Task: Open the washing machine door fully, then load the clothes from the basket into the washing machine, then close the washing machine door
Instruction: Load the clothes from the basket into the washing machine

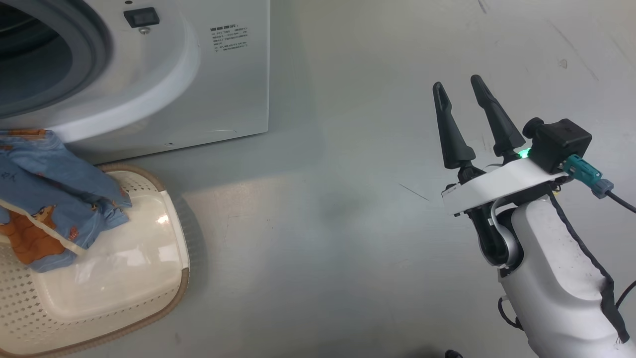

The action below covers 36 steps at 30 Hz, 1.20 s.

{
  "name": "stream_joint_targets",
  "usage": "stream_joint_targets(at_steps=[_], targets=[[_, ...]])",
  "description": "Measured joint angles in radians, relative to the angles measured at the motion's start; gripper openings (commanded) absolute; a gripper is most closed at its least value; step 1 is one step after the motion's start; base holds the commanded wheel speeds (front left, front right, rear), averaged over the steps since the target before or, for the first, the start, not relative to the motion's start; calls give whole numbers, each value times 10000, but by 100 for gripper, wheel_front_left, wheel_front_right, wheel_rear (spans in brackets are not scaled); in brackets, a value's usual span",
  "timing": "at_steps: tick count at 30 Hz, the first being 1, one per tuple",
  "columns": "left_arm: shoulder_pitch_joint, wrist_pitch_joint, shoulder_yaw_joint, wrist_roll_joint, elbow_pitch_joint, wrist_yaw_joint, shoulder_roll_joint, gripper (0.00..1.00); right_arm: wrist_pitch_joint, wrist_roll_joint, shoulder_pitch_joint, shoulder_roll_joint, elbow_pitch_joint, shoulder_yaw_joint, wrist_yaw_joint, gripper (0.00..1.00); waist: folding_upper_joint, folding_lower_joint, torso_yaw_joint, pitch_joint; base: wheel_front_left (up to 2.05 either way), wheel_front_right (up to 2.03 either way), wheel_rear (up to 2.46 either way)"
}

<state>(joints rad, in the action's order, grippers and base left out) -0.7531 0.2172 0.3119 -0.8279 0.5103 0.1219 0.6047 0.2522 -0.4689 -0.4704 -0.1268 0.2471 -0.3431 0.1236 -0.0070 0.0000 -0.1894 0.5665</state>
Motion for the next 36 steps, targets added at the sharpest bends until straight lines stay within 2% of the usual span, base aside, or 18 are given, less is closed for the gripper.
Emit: stream_joint_targets(at_steps=[19, 27, 32, 36], targets=[[2031, 313, -224, 198, -1524, -29, -113, 100, 0, 2, -6, -234, -205, 359, 0, 100, 0, 0, 196, -129, 0, 0, 0], [2847, 341, -531, 617, -2102, -424, -217, 100, 0, 23, -3, -305, -313, 571, 0, 100, 0, 0, 254, -207, 0, 0, 0], [3244, 341, -1043, 832, -2830, -652, -470, 100, 0, 48, 2, -357, -366, 686, 0, 100, 0, 0, 317, -279, 0, 0, 0], [3690, 341, -1275, 1360, -3377, -826, -529, 100, 2, 65, 5, -378, -405, 719, 0, 100, 0, 0, 370, -324, 0, 0, 0]])
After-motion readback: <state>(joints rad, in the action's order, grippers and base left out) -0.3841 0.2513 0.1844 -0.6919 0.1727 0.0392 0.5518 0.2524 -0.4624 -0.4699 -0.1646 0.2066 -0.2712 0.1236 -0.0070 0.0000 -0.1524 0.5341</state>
